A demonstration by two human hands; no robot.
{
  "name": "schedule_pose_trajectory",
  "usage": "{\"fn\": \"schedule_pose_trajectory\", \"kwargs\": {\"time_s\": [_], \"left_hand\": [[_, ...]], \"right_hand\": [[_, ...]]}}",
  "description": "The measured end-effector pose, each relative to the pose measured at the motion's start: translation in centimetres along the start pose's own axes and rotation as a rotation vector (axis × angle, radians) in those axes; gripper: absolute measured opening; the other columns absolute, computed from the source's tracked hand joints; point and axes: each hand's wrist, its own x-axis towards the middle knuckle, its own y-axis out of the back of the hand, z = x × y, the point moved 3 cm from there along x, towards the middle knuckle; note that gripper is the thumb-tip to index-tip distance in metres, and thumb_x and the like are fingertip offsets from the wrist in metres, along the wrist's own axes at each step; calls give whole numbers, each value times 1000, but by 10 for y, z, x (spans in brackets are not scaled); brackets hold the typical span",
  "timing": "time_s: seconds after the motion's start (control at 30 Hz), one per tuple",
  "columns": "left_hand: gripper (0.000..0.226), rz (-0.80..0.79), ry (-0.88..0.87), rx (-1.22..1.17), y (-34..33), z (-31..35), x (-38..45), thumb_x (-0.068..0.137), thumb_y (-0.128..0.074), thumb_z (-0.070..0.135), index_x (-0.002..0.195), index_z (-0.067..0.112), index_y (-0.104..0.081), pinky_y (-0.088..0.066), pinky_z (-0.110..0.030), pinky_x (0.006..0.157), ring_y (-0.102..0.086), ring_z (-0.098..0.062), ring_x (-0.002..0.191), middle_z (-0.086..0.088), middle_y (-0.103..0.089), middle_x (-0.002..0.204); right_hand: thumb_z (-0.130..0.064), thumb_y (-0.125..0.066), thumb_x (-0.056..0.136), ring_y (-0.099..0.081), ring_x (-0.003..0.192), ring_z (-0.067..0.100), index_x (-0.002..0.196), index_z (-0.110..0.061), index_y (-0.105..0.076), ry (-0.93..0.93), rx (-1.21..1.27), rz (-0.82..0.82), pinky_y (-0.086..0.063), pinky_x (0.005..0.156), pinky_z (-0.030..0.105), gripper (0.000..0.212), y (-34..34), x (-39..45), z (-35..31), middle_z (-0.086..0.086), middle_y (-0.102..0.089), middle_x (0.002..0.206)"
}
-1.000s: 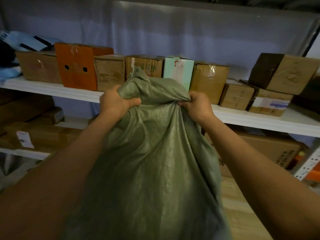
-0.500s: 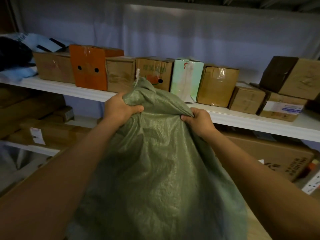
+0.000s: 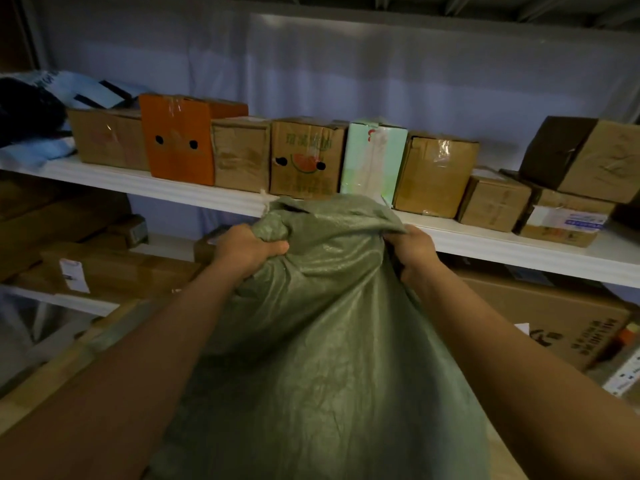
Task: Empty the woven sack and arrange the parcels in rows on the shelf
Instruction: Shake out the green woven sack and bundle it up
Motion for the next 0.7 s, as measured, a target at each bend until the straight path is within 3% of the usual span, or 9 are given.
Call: {"fn": "schedule_pose_trajectory", "kwargs": {"time_s": [0.07,0.13,0.23,0.3,0.37,0.47,0.53,0.6,0.7], "left_hand": [[63,-129,-47,25,-10,1,-6,59,-85,39,112,10,-66,-50,-44,95,-63,-29,99,-10,-68,111],[46,-237,-113,65,-17,5,-12,63,-85,28,102,11,-67,-51,-33,86,-64,-19,87,-4,-69,99],[26,-383,-170,73,-20,10,-18,73,-78,11,96,12,-67,-47,-25,74,-60,-11,78,2,-66,87],[25,-440,-196,86,-18,12,-19,75,-75,9,99,12,-66,-49,-27,79,-62,-16,87,0,-67,92],[27,-457,-211,113,-17,15,-16,76,-74,12,101,11,-63,-50,-32,85,-60,-20,93,-3,-65,97],[32,-460,-198,33,-16,19,-16,69,-76,15,96,8,-60,-50,-33,80,-59,-19,85,-6,-63,92],[36,-432,-158,-90,-17,19,-15,60,-78,17,89,6,-59,-51,-37,78,-58,-21,79,-11,-62,86],[25,-363,-109,-198,-18,16,-15,67,-73,7,84,8,-54,-49,-36,75,-55,-21,76,-12,-57,84],[27,-339,-55,-246,-19,7,-13,75,-67,-2,91,13,-52,-48,-34,74,-55,-21,82,-11,-57,91]], "right_hand": [[-6,-54,91,-62,104,38,113,-2,-61,24,263,-178,-52,93,50,24,-19,-8,-3,21,-66,110],[0,-53,91,-63,98,32,126,-7,-53,70,342,-380,-56,84,42,35,-36,-21,-10,17,-65,109],[5,-55,89,-60,102,19,146,-29,-25,63,286,-609,-54,84,33,73,-47,-27,-6,5,-51,130],[-1,-58,88,-56,113,20,150,-28,-17,47,191,-701,-49,96,36,79,-51,-30,1,7,-42,145],[-4,-61,87,-64,103,16,149,-18,-26,21,104,-777,-54,90,30,72,-57,-33,5,11,-54,134],[-5,-55,90,-70,85,10,141,-6,-40,-14,14,-861,-58,77,24,53,-62,-40,4,6,-66,107],[-10,-60,89,-67,98,15,138,-9,-45,-8,-17,-877,-54,90,30,52,-64,-38,4,5,-66,113],[-11,-64,86,-64,105,19,135,-10,-49,6,-32,-842,-50,97,34,51,-65,-36,5,7,-65,118],[-7,-66,84,-64,100,18,130,-9,-53,33,-59,-722,-52,93,31,48,-62,-31,12,5,-67,112]]}}
